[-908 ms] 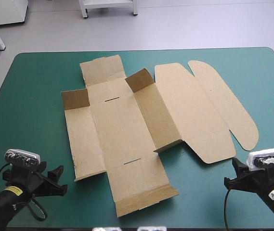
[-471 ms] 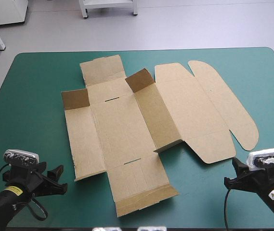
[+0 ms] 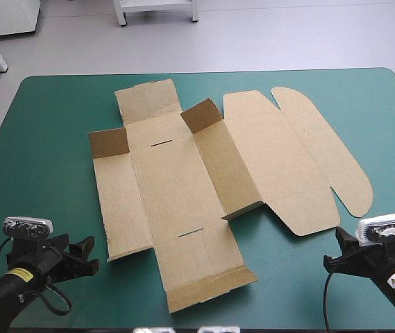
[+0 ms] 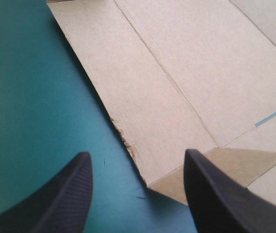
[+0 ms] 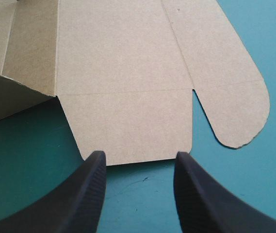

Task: Fold the box

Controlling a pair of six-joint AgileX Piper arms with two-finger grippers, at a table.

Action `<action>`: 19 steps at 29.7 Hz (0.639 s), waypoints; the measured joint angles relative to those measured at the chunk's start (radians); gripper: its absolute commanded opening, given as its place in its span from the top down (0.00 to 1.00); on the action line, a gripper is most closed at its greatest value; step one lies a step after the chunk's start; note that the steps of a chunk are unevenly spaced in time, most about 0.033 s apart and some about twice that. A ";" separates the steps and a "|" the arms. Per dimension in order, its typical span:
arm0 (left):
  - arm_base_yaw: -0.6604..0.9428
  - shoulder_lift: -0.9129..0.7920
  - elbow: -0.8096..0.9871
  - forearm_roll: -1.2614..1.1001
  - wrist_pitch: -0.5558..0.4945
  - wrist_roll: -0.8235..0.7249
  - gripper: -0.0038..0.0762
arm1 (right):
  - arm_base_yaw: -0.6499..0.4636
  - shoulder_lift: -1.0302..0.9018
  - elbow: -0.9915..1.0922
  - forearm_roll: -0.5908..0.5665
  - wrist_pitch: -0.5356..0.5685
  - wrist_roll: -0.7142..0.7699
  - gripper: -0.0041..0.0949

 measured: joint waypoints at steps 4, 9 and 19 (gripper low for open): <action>0.000 0.028 0.000 0.000 0.000 -0.106 0.43 | 0.000 0.023 -0.001 -0.008 0.000 0.000 0.47; 0.000 0.139 0.000 0.000 -0.010 -0.169 0.39 | 0.000 0.129 -0.001 -0.007 -0.010 0.000 0.39; 0.000 0.478 0.000 -0.014 -0.151 -0.180 0.38 | 0.000 0.304 -0.101 0.002 -0.026 -0.025 0.39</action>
